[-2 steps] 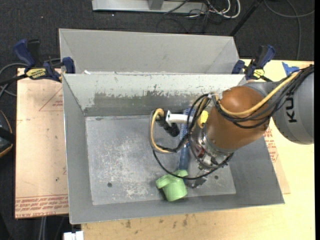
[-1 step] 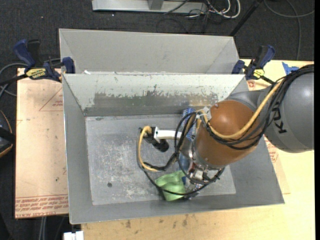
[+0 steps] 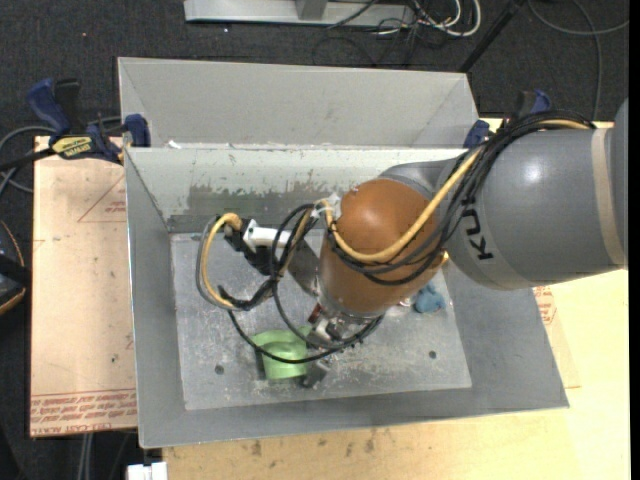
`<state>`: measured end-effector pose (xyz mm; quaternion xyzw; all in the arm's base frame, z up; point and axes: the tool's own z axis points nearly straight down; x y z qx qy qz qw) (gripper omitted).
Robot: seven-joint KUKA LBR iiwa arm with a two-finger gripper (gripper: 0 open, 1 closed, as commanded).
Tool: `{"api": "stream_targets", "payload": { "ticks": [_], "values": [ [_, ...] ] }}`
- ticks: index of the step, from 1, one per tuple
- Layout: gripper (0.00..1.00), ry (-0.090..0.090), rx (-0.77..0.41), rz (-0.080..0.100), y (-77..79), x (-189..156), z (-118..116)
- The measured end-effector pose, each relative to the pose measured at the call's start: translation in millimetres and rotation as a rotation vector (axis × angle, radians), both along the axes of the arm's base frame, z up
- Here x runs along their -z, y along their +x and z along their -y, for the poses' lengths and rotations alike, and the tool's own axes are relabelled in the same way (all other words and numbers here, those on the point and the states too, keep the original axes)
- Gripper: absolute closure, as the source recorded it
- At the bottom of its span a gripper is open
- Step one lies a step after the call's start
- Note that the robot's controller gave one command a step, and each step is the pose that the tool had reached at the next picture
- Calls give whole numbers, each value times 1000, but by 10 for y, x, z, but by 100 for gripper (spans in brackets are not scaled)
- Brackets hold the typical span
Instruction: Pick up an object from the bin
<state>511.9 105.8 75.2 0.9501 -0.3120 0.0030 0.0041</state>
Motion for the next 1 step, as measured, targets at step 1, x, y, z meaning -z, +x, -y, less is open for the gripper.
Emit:
{"api": "stream_targets", "payload": {
  "ticks": [1],
  "values": [
    [0,3,-159,1,72,3,-712]
  ]
}}
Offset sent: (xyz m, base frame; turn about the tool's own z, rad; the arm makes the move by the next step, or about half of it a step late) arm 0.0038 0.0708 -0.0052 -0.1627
